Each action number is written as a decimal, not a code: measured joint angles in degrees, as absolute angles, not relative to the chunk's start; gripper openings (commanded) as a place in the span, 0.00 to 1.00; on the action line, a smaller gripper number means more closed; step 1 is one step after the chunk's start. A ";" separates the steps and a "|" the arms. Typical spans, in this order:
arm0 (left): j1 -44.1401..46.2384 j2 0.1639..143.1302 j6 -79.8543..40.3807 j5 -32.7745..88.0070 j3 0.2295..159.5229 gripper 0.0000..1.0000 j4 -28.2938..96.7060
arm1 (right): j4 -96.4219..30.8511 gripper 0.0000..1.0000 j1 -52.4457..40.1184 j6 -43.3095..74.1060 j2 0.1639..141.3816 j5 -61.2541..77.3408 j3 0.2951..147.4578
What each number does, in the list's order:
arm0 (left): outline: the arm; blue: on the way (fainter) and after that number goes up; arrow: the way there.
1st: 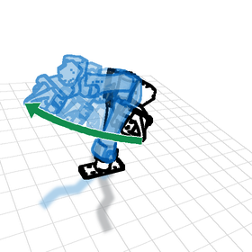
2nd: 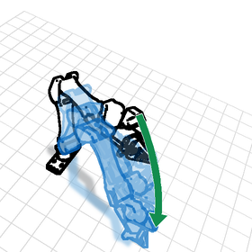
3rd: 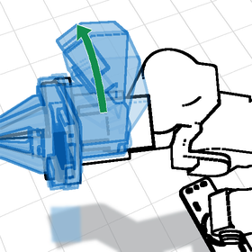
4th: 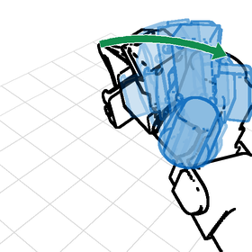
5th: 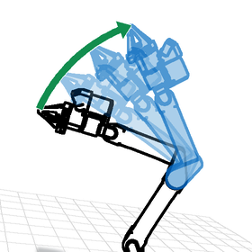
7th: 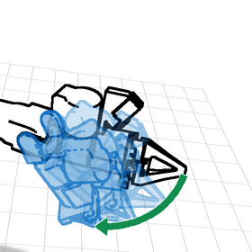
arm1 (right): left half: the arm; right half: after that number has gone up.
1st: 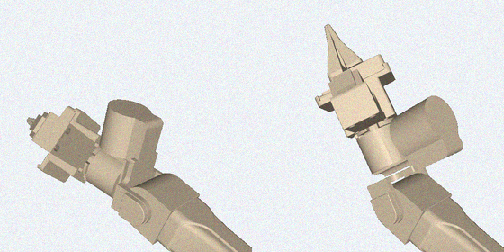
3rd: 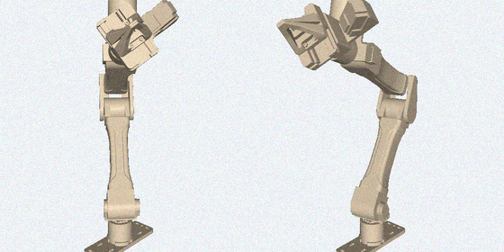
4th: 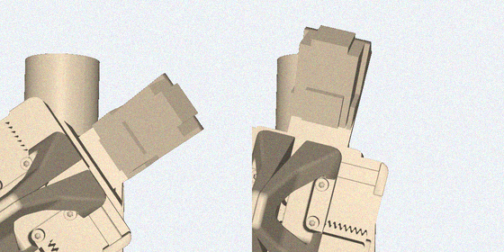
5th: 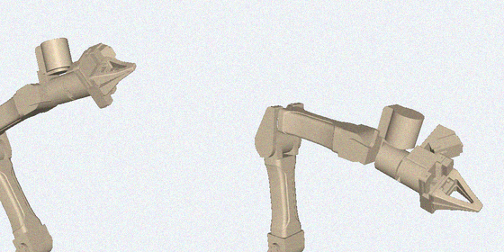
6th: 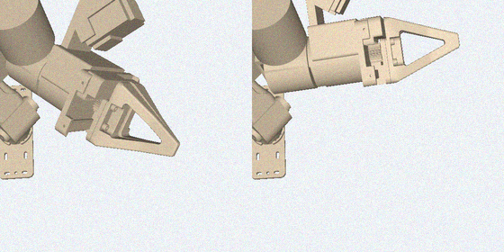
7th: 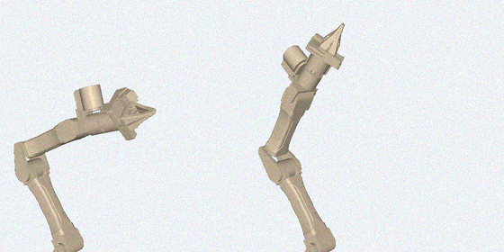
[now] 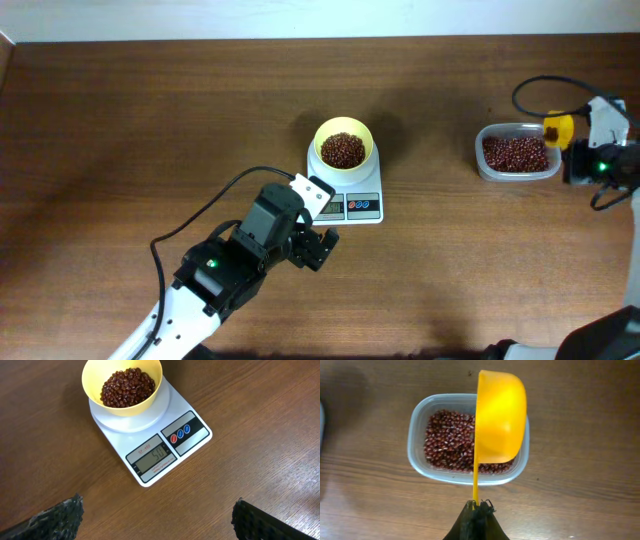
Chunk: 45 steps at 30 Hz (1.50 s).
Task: Scoop item into bowl and weigh 50g on scale
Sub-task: 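Move the scoop with the right gripper back to the bean tub, then lower the scoop into the tub and release it with the right gripper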
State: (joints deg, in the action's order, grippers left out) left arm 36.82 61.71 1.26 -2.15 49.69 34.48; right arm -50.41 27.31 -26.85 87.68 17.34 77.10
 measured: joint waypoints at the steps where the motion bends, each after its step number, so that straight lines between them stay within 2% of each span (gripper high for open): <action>1: 36.82 61.71 1.26 -2.15 49.69 0.99 34.48 | -50.11 0.04 26.72 -26.89 87.68 16.53 77.10; 16: 36.82 61.71 1.26 -2.15 49.69 0.99 34.48 | -49.06 0.04 16.45 -24.62 87.68 -2.81 77.10; 21: 36.82 61.71 1.26 -2.15 49.69 0.99 34.48 | -52.18 0.04 16.45 -7.38 87.68 -3.33 77.10; 25: 36.82 61.69 1.26 -2.15 49.69 0.99 34.48 | -52.47 0.04 16.45 9.08 87.68 1.41 76.69; 34: 36.82 61.71 1.26 -2.15 49.69 0.99 34.48 | -39.92 0.04 16.45 36.40 88.27 11.97 69.06; 45: 36.82 61.71 1.26 -2.15 49.69 0.99 34.50 | -37.36 0.04 16.45 53.06 88.40 12.36 67.66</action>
